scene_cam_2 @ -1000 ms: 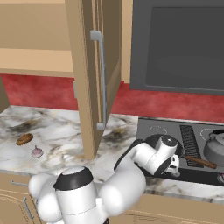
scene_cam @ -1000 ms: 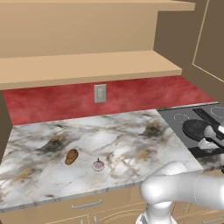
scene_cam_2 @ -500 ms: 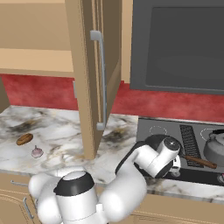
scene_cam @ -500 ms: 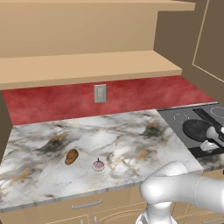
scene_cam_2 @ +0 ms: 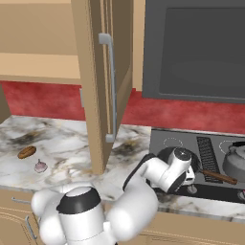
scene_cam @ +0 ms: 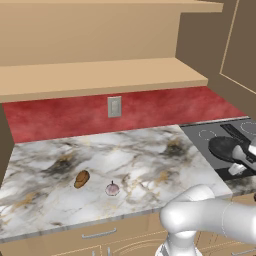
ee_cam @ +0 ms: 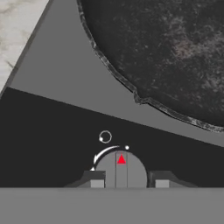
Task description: Pick the pan from the cabinet and place it on the stove. Then turn on the stove burner for the pan.
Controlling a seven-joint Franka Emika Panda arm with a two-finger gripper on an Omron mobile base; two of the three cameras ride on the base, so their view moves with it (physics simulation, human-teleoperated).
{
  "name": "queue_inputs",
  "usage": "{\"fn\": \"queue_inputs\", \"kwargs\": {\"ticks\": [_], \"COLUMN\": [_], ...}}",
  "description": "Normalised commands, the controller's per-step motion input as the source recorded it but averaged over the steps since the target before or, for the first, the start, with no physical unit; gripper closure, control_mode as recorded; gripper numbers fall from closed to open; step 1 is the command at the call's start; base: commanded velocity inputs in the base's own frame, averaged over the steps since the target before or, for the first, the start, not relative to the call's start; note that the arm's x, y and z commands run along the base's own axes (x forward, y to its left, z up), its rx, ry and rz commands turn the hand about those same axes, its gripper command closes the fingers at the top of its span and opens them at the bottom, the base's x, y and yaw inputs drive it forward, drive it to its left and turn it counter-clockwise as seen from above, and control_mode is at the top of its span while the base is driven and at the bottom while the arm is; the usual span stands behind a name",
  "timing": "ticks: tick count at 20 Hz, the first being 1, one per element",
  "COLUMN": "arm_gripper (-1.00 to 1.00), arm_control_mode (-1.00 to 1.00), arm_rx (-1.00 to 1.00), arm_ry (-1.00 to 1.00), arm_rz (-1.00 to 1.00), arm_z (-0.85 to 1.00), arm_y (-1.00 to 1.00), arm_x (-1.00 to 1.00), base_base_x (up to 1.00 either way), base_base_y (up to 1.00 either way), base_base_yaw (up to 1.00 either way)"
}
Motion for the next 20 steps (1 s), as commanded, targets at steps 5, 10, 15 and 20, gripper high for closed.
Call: {"fn": "queue_inputs", "kwargs": {"ticks": [5,10,15,20], "arm_gripper": [1.00,1.00,1.00,1.00], "arm_control_mode": [-1.00,-1.00,-1.00,-1.00], "arm_rx": [-0.15,-0.12,-0.10,-0.07], "arm_ry": [0.00,0.00,-0.02,-0.03], "arm_rz": [0.22,0.21,0.21,0.22], "arm_z": [-0.20,-0.25,-0.23,-0.23], "arm_y": [0.05,0.06,0.05,0.00], "arm_x": [-0.14,-0.15,-0.20,-0.20], "base_base_x": [0.00,0.00,0.00,0.00], "base_base_y": [0.00,0.00,0.00,0.00], "base_base_yaw": [0.00,0.00,0.00,0.00]}}
